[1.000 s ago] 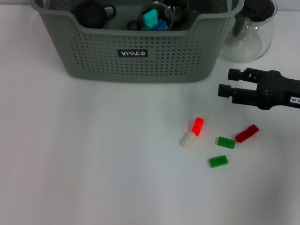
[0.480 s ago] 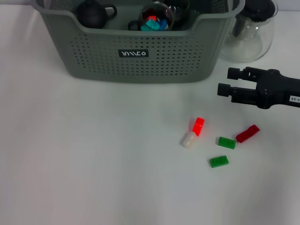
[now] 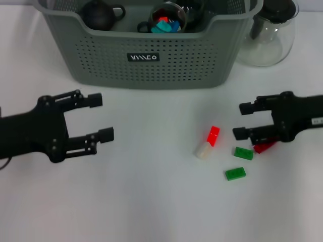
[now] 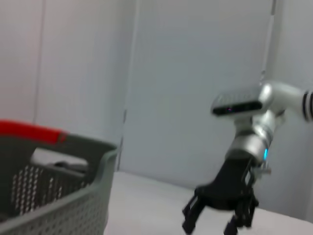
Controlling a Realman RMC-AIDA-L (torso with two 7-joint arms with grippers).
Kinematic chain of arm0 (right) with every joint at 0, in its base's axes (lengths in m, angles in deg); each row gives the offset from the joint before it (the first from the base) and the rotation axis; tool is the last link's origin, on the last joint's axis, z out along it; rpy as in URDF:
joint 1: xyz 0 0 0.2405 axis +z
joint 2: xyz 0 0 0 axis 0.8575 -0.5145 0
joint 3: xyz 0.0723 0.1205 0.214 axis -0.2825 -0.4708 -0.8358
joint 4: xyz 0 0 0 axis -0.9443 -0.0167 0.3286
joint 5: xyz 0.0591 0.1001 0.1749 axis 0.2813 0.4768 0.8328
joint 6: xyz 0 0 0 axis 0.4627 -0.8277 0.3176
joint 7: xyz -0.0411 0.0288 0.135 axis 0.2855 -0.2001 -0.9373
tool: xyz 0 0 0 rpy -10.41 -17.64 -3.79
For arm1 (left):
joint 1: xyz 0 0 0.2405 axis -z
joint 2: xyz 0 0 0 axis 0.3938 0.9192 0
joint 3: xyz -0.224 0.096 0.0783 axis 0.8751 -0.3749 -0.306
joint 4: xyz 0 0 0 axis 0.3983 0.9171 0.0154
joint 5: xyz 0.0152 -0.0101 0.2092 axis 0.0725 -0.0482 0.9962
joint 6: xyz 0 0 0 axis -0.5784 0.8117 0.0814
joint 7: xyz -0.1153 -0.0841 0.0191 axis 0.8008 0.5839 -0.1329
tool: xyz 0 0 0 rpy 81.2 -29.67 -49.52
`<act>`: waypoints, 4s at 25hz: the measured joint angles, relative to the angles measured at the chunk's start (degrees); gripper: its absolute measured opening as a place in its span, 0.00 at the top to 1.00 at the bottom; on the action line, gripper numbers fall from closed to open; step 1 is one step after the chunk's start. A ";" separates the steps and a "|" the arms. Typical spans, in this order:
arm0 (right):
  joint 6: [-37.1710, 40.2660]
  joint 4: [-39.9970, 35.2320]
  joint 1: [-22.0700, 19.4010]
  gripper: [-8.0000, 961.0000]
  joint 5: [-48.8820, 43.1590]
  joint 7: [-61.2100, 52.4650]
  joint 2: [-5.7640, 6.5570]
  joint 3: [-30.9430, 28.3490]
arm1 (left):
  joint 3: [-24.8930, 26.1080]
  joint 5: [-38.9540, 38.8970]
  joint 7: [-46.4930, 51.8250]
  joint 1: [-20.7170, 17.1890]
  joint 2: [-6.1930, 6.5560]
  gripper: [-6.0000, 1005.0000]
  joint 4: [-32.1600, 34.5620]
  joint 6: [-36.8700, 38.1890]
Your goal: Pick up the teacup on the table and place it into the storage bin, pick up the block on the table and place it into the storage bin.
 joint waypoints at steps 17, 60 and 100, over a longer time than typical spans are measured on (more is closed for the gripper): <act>2.47 -16.08 15.07 0.18 -23.05 -24.76 -2.10 18.41 | 1.81 10.70 -3.74 0.30 0.11 0.24 -6.52 -4.19; -8.46 -9.27 10.29 0.42 -26.13 -27.83 -1.95 30.70 | 1.79 11.73 -3.90 2.35 0.48 0.24 -12.62 -10.72; -6.90 -15.16 7.79 0.77 -17.14 -23.83 -1.54 25.55 | 1.92 11.72 -3.90 2.32 0.48 0.24 -13.24 -11.45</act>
